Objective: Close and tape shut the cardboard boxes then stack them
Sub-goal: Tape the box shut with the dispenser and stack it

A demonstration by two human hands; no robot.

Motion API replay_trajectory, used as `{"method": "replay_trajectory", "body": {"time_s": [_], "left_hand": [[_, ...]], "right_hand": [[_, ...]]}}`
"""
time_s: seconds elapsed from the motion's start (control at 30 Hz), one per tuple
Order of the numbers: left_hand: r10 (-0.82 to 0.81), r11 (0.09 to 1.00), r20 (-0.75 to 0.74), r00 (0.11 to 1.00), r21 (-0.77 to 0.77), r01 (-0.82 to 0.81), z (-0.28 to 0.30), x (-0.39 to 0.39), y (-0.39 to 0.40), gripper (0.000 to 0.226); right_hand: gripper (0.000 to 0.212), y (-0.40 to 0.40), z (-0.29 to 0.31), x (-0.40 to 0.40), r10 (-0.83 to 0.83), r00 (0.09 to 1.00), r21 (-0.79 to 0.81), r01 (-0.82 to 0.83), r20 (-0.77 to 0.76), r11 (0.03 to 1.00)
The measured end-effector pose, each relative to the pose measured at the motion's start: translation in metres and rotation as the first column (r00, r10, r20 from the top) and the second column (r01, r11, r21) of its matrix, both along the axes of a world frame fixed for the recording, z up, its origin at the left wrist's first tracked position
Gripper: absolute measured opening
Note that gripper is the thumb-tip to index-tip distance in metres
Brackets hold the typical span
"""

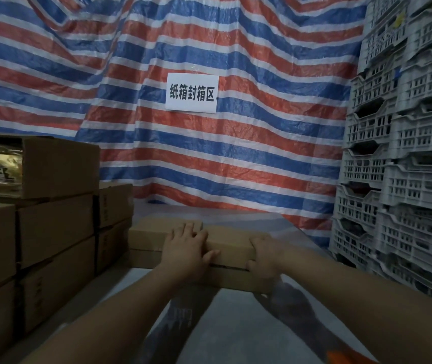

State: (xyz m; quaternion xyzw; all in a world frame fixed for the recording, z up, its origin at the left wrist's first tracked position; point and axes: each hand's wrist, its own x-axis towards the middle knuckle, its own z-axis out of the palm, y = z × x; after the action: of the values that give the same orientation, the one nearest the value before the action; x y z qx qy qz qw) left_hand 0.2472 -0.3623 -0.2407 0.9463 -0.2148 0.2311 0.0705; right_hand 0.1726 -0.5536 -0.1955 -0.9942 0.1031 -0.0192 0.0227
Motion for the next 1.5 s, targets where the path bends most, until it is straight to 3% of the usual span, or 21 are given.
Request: {"method": "replay_trajectory", "body": {"time_s": [0.17, 0.33, 0.7, 0.83, 0.97, 1.1, 1.2, 1.3, 1.43, 1.5], "left_hand": [[0.022, 1.000, -0.038, 0.999, 0.014, -0.021, 0.003, 0.020, -0.010, 0.072], [0.032, 0.999, -0.079, 0.996, 0.000, -0.032, 0.002, 0.029, -0.018, 0.072], [0.110, 0.991, -0.064, 0.992, 0.089, -0.104, 0.007, 0.027, -0.025, 0.074], [0.073, 0.997, -0.147, 0.986, 0.019, -0.071, 0.011, 0.024, -0.020, 0.078], [0.024, 0.993, -0.045, 0.999, -0.115, -0.029, 0.021, 0.007, -0.001, 0.048], [0.052, 0.979, 0.041, 0.998, -0.202, -0.042, 0.042, -0.021, 0.017, 0.018], [0.059, 0.972, 0.044, 0.997, -0.231, -0.047, 0.059, -0.048, 0.029, 0.008], [0.053, 0.983, 0.049, 0.997, -0.180, -0.043, 0.073, -0.080, 0.041, 0.011], [0.049, 0.989, 0.049, 0.998, -0.142, -0.041, 0.083, -0.129, 0.062, 0.015], [0.042, 0.992, 0.061, 0.997, -0.124, -0.034, 0.086, -0.156, 0.074, 0.021]], "right_hand": [[0.060, -0.002, 0.010, 0.027, -0.059, 0.997, -0.035, 0.057, -0.058, 0.998], [0.062, -0.005, 0.013, 0.042, -0.106, 0.992, 0.028, 0.108, -0.069, 0.994], [0.058, -0.007, 0.002, 0.044, -0.078, 0.995, 0.084, 0.073, 0.058, 0.994], [0.054, -0.015, 0.006, 0.040, -0.046, 0.999, 0.091, 0.044, 0.023, 0.995], [0.081, -0.013, 0.013, 0.025, -0.084, 0.996, -0.083, 0.086, 0.019, 0.993], [0.083, -0.002, 0.029, -0.003, -0.020, 0.997, -0.143, 0.030, 0.070, 0.989], [0.075, 0.002, 0.037, -0.023, -0.032, 0.993, -0.068, 0.040, 0.112, 0.997], [0.046, 0.001, 0.038, -0.046, -0.085, 0.986, 0.001, 0.086, 0.145, 0.996], [0.030, -0.001, 0.029, -0.101, -0.014, 0.995, -0.062, 0.020, 0.096, 0.998], [0.038, -0.002, 0.023, -0.131, -0.022, 1.000, -0.168, 0.023, 0.007, 0.986]]}}
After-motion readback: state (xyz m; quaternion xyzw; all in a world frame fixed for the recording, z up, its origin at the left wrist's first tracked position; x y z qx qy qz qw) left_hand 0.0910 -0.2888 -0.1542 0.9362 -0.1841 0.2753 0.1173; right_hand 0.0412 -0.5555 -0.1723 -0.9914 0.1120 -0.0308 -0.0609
